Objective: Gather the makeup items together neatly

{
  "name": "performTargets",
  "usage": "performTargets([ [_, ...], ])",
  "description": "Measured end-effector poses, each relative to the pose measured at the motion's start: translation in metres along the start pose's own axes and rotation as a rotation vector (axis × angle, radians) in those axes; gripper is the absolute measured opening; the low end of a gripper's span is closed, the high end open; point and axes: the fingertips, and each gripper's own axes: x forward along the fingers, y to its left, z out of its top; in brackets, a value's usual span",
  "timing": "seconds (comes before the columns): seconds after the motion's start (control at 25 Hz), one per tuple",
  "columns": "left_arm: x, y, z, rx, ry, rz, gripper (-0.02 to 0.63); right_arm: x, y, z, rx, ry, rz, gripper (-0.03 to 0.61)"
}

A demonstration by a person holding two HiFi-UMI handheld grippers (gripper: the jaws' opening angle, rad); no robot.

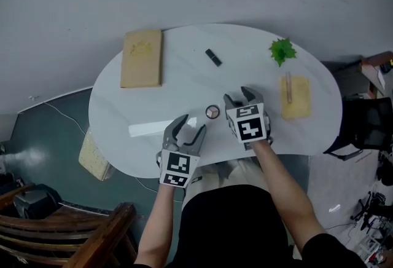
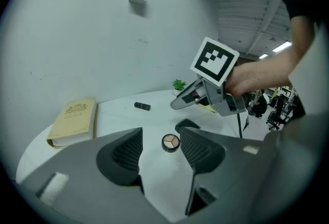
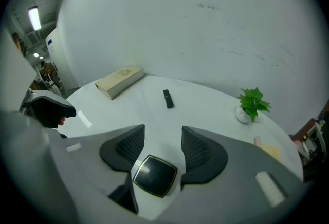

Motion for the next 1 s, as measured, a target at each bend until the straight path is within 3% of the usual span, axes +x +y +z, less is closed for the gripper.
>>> performTargets([
  [0.48, -0.003, -0.003, 0.017, -0.059, 0.019, 0.098, 0.221, 0.051, -0.008, 0.043, -0.174, 0.003, 0.120, 0.204],
  [1.0, -0.004, -0.030, 0.017, -0.092, 0.044, 0.151, 0.216, 0.113, -0.012, 0.051, -0.230, 0.018, 0.175, 0.183],
])
